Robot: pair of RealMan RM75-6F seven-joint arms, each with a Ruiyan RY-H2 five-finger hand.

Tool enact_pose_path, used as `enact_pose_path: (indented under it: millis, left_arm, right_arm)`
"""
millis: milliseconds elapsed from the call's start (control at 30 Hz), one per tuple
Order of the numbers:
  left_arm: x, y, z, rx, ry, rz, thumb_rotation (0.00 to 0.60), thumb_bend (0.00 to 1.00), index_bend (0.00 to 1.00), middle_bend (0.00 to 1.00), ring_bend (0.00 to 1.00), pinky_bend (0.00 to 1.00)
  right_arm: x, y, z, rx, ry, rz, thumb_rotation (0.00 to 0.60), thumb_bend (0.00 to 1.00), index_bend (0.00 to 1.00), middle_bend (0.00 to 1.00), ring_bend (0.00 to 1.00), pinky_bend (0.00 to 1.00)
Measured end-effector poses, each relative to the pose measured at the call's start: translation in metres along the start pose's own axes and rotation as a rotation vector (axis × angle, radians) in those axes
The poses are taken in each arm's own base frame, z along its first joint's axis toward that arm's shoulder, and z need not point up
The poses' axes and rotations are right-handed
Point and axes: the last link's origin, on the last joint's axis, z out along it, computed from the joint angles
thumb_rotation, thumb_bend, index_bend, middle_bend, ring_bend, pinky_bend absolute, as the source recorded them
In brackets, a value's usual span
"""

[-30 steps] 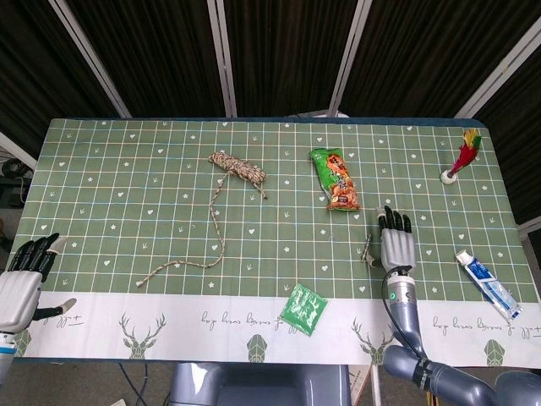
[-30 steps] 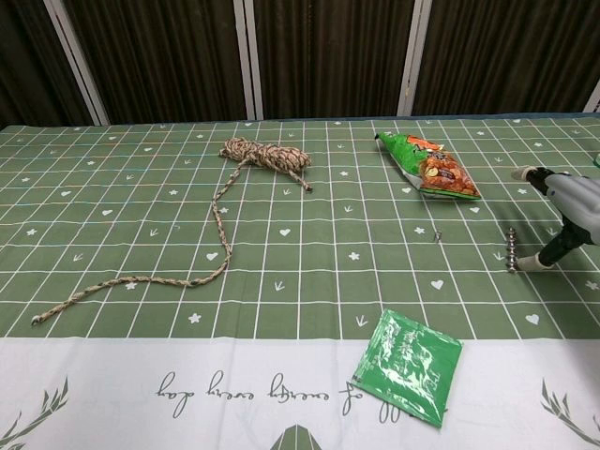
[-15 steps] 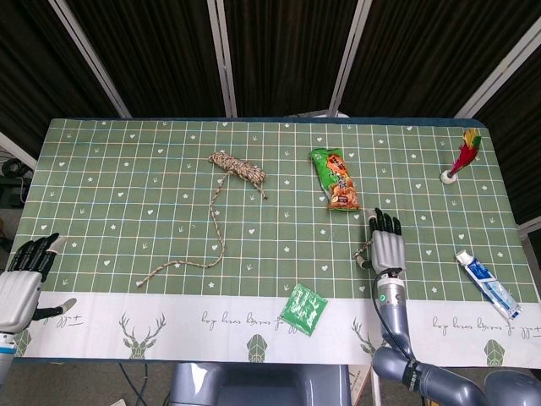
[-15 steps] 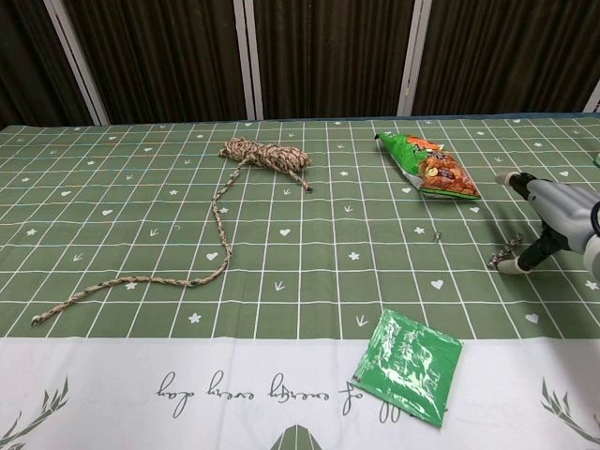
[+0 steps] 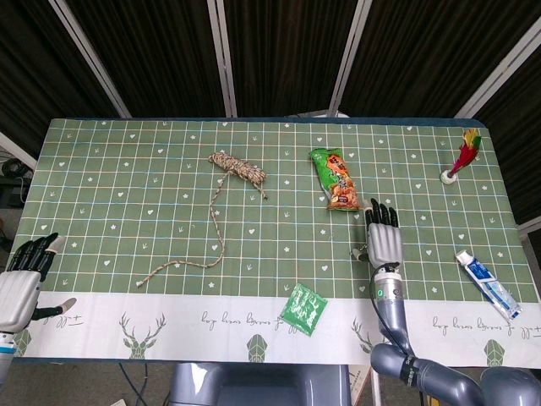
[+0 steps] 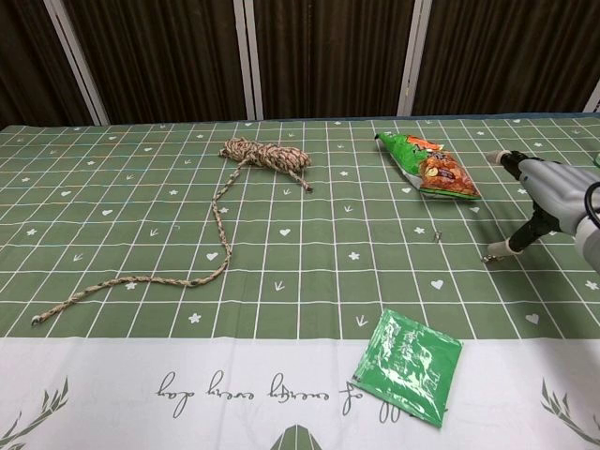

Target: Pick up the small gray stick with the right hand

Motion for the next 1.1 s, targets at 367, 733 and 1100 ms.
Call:
enact_pose_path:
  millis: [367, 733, 1100]
  left_arm:
    - [0.000, 0.000, 0.000, 0.005, 0.002, 0.003, 0.600, 0.08, 0.00, 0.00, 0.00, 0.00]
    - [-0.001, 0.001, 0.000, 0.015, 0.007, 0.005, 0.600, 0.08, 0.00, 0.00, 0.00, 0.00]
    - [-0.001, 0.000, 0.001, 0.025, 0.005, -0.006, 0.600, 0.08, 0.00, 0.00, 0.00, 0.00]
  right_arm:
    - [0.017, 0.013, -0.003, 0.120, 0.016, -0.081, 0.600, 0.07, 0.41, 0.14, 0.00, 0.00]
    - [0.018, 0.030, -0.006, 0.304, -0.045, -0.148, 0.600, 0.07, 0.45, 0.16, 0.00, 0.00]
    - [0.007, 0.028, 0.000, 0.330, -0.072, -0.156, 0.600, 0.15, 0.43, 0.16, 0.00, 0.00]
